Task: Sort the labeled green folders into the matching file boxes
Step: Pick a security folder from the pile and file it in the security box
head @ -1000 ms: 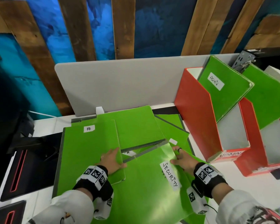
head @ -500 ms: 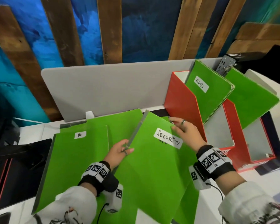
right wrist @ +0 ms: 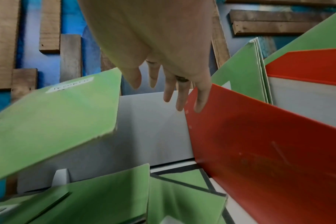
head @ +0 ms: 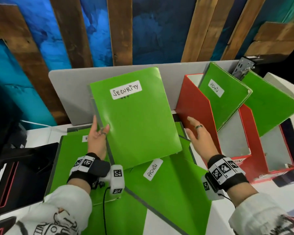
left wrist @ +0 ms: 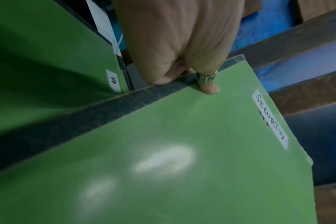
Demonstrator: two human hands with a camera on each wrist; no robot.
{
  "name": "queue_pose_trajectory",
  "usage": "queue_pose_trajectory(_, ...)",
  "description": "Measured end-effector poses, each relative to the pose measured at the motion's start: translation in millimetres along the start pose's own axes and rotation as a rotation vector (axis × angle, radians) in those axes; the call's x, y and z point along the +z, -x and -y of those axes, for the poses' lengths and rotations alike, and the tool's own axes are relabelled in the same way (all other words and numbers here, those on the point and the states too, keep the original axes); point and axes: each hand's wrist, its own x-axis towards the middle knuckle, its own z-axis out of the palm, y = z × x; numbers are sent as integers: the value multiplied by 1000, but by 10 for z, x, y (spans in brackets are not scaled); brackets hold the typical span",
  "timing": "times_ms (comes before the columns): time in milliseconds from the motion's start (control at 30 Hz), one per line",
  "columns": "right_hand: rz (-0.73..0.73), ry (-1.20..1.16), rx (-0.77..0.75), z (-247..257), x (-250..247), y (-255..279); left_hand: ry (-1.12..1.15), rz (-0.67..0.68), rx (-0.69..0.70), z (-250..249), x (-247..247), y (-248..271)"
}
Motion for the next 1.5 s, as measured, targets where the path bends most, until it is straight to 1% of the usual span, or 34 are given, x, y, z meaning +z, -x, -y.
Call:
queue_pose_trajectory(100,72,-13,39,-1,99,45,23,-36,68,-126,-97,-72)
queue_pose_trajectory(200,146,-39,88,14,154,99,26,-56,93,-231,-171,-81)
queue_pose_trajectory(367,268,-44,162,104,248,160,9,-98,188,-247,-306,-90)
queue_pose_trajectory(467,376,-78,256,38,435,164,29,-124,178,-250,-482,-91)
queue_pose_trajectory(567,489,-121,392,-85,726,151,-1,-165,180,-212,-648,-82)
queue_pose_trajectory(633,510,-184,497,-102,909,123,-31,-184,184,-189,-706,-64)
queue_pose_trajectory(700,477,-309,616,-91,1062,74,-50,-207,178,-188,-773,-55)
queue_pose_trajectory(767,383,-424,729,-101,1174,16,-55,-218,157,-176,-853,-42)
queue_pose_trajectory(867,225,-612,845,-77,1272,-70,-103,-248,115,-148,-1013,-52)
queue_pose_trajectory(967,138,-837,987,2,1346,-172,-107,-280,112,-94,-1150,-52)
queue_pose_trajectory(1067,139,-875,989,110,1418,-226,-126,-306,132,-79,-1226,-28)
queue_pose_trajectory(1133,100,-933,1003,157,1417,-218,-129,-324,133,-107,-1258,-22)
queue_pose_trajectory(1200,36,-1006,995,129,1349,-191,-146,-328,133,-128,-1250,-30)
queue_pose_trajectory(1267,-48,-1006,975,76,1223,-149,-132,-321,130,-152,-1197,-45)
queue_pose_trajectory(1400,-274,-1018,934,-114,955,-74,-90,-347,106,-137,-1086,-146)
queue_pose_trajectory(1467,-322,-969,897,-210,795,-14,-75,-365,105,-110,-1000,-163)
queue_pose_trajectory(1500,-318,-923,900,-260,736,27,-80,-376,111,-100,-963,-168)
